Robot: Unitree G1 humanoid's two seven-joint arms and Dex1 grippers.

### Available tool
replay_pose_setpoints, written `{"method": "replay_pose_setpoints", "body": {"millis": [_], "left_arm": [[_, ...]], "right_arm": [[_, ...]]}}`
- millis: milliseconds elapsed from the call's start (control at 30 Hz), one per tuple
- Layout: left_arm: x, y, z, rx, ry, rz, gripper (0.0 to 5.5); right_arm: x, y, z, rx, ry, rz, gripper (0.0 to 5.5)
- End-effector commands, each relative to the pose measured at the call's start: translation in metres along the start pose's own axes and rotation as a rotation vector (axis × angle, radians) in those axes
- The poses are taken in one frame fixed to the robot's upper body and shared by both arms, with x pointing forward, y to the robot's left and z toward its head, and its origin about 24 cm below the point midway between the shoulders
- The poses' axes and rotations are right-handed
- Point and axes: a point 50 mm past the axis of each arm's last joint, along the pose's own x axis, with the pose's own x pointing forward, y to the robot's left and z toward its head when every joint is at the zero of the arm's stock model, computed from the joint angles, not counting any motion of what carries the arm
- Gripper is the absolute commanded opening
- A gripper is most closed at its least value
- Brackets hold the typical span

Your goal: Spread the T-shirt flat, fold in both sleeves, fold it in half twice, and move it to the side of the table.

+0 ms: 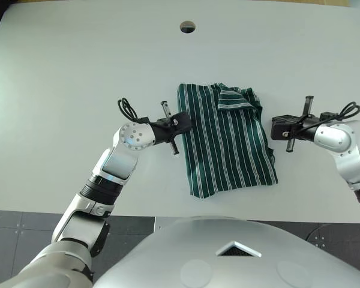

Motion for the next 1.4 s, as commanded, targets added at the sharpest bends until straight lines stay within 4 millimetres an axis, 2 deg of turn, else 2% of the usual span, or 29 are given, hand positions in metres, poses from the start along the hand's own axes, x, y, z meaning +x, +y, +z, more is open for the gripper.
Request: {"method": "replay_pose_setpoints", "body": {"millis": [33,233,400,533,667,800,867,933,1000,1033,1100,1267,1400], "left_arm": [[-0.007,-0.003,-0.018,-0.087,0.045,-0.01,0.13],[-0.027,0.013,0.011,-0.145,-0.169,0.027,0.13],[-0.035,0.007,0.028,-0.14,-0.266,-0.009,0.13],[-0.035,-0.005,0.026,-0.128,-0.238,-0.058,0.13],[-0.037,-0.001,0.021,-0.125,-0.218,-0.035,0.13],[-0.042,0.003,0.021,-0.115,-0.219,-0.019,0.13],[-0.045,0.004,0.02,-0.1,-0.22,-0.015,0.13],[-0.052,0.003,0.019,-0.044,-0.231,-0.01,0.13],[-0.065,-0.005,0.012,0.109,-0.204,-0.03,0.13],[-0.072,-0.012,0.005,0.192,-0.155,-0.073,0.3],[-0.085,-0.022,-0.005,0.328,-0.081,-0.127,0.65],[-0.103,-0.021,-0.013,0.525,-0.013,-0.077,1.4],[-0.107,-0.023,-0.022,0.692,0.044,-0.077,1.91]], "right_arm": [[0.0,0.003,0.011,-0.004,-0.068,-0.003,0.11],[-0.004,0.001,0.021,0.014,-0.148,-0.048,0.11],[-0.008,0.017,0.03,0.004,-0.195,0.019,0.11],[-0.017,0.034,0.035,-0.025,-0.214,0.124,0.11],[-0.024,0.047,0.038,-0.035,-0.223,0.202,0.11],[-0.026,0.051,0.039,-0.029,-0.228,0.221,0.11],[-0.026,0.044,0.036,-0.035,-0.221,0.171,0.11],[-0.028,0.023,0.035,-0.049,-0.228,0.037,0.11],[-0.038,0.002,0.035,-0.072,-0.31,-0.154,0.11],[-0.045,-0.001,0.033,-0.064,-0.344,-0.18,0.1],[-0.057,0.005,0.025,-0.089,-0.36,-0.15,0.46],[-0.076,0.026,0.011,-0.301,-0.333,-0.031,1.3],[-0.085,0.046,0.005,-0.398,-0.323,0.101,1.89]]}}
